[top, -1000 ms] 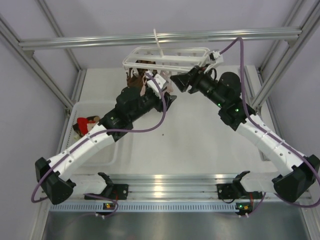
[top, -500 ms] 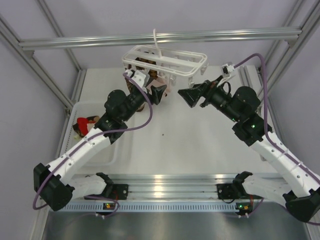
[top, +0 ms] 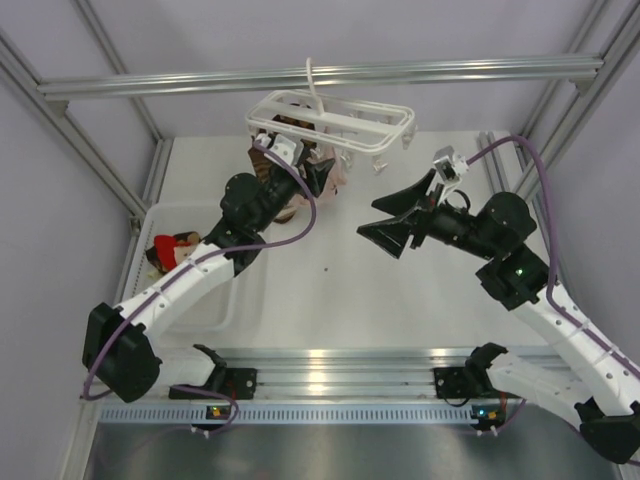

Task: Clip the socks to the hanger
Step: Open the clamp at the hanger.

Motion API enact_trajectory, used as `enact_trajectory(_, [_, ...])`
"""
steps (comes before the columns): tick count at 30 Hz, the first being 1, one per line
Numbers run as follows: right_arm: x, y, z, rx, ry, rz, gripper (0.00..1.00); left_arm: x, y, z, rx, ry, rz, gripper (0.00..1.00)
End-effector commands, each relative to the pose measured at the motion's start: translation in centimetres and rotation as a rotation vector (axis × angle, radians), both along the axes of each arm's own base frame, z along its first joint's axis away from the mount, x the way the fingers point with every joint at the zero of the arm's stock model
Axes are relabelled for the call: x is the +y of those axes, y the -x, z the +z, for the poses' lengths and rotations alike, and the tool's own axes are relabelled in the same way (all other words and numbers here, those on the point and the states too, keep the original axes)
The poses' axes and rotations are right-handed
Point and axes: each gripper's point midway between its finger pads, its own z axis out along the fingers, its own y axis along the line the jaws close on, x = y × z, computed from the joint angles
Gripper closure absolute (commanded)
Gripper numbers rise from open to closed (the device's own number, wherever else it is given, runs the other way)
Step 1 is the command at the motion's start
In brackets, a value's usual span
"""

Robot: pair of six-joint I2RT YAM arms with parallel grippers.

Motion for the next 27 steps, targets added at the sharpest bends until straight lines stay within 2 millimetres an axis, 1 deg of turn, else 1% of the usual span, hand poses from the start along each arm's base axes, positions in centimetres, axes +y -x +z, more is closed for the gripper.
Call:
enact_trajectory(1, [0.6,1.4,3.1,-0.122,-0.067,0.088,0.12,0.1,0.6,3.3,-0.085,0.09,-0.033,0.43])
enact_trajectory(3, [0.8,1.3,3.6,-0.141,-0.083,0.088,0.14,0.3,0.9,3.8,-0.094,0.097,-0.038,0.48])
enact_trajectory(4, [1.1,1.2,4.2,-0.153,-0.098,0.094,0.14,0.3,1.0,3.7,-0.095,0.094,-0.041,0.52])
enact_trajectory(5, [1.4,0.9,4.4,-0.157,-0.105,0.089,0.15,0.3,1.1,3.9,-0.1,0.091,-0.046,0.6])
enact_trajectory(7, [2.1,0.1,5.0,-0.149,-0.122,0.076,0.15,0.3,1.8,4.1,-0.105,0.084,-0.066,0.67])
enact_trajectory(8, [2.2,-0.1,5.7,-0.164,-0.145,0.067,0.16,0.2,1.9,3.8,-0.097,0.072,-0.073,0.73])
enact_trajectory(9, [2.4,-0.7,6.1,-0.162,-0.157,0.042,0.17,0.2,2.5,4.1,-0.107,0.065,-0.094,0.74])
enact_trajectory(10, [3.1,-0.9,6.5,-0.159,-0.167,0.043,0.17,0.1,2.7,4.0,-0.103,0.06,-0.104,0.75])
enact_trajectory(11, [3.4,-1.1,7.1,-0.17,-0.186,0.037,0.17,0.0,2.9,3.6,-0.084,0.045,-0.116,0.76])
enact_trajectory(12, [3.6,-1.4,7.5,-0.169,-0.201,0.018,0.17,0.0,3.3,3.8,-0.083,0.04,-0.13,0.8])
enact_trajectory(13, [4.1,-1.2,8.1,-0.175,-0.212,0.02,0.17,-0.2,3.6,3.6,-0.092,0.011,-0.142,0.83])
enact_trajectory(14, [4.7,-1.7,7.8,-0.161,-0.209,0.011,0.18,-0.2,3.8,3.6,-0.088,0.008,-0.152,0.84])
enact_trajectory(15, [4.9,-1.8,8.7,-0.174,-0.234,0.007,0.21,-0.3,4.2,3.4,-0.075,-0.003,-0.165,0.88])
enact_trajectory(16, [5.8,-1.9,8.4,-0.156,-0.235,0.02,0.23,-0.6,4.5,3.3,-0.08,-0.018,-0.19,0.89])
enact_trajectory(17, [6.1,-2.1,8.8,-0.158,-0.25,0.013,0.25,-0.6,4.7,3.2,-0.075,-0.022,-0.199,0.89])
enact_trajectory(18, [6.4,-2.0,9.1,-0.159,-0.26,0.017,0.3,-0.7,4.8,3.3,-0.066,-0.027,-0.206,0.91])
enact_trajectory(19, [6.9,-2.2,9.6,-0.16,-0.273,0.019,0.33,-0.9,5.0,3.3,-0.059,-0.037,-0.219,0.92])
enact_trajectory(20, [7.2,-2.5,9.4,-0.153,-0.269,0.009,0.33,-0.9,5.0,3.3,-0.059,-0.036,-0.218,0.92])
enact_trajectory(21, [7.3,-2.9,9.4,-0.143,-0.265,-0.013,0.35,-0.9,5.0,3.5,-0.055,-0.037,-0.218,0.94])
enact_trajectory(22, [7.6,-3.7,8.7,-0.12,-0.252,-0.04,0.37,-0.8,4.9,3.5,-0.052,-0.037,-0.214,0.94])
enact_trajectory(23, [7.2,-5.1,8.4,-0.094,-0.251,-0.117,0.39,-0.8,4.9,3.4,-0.047,-0.038,-0.209,0.95])
enact_trajectory(24, [6.9,-5.8,8.0,-0.079,-0.235,-0.159,0.42,-0.7,4.9,3.7,-0.051,-0.036,-0.206,0.96])
enact_trajectory(25, [6.7,-6.6,6.9,-0.053,-0.201,-0.203,0.42,-0.7,5.0,3.7,-0.043,-0.034,-0.211,0.96])
enact_trajectory(26, [6.1,-7.7,6.4,-0.035,-0.193,-0.262,0.42,-0.8,5.1,3.8,-0.039,-0.035,-0.219,0.96])
enact_trajectory(27, [5.8,-8.0,6.1,-0.027,-0.187,-0.288,0.4,-0.9,5.1,4.3,-0.04,-0.032,-0.224,0.97])
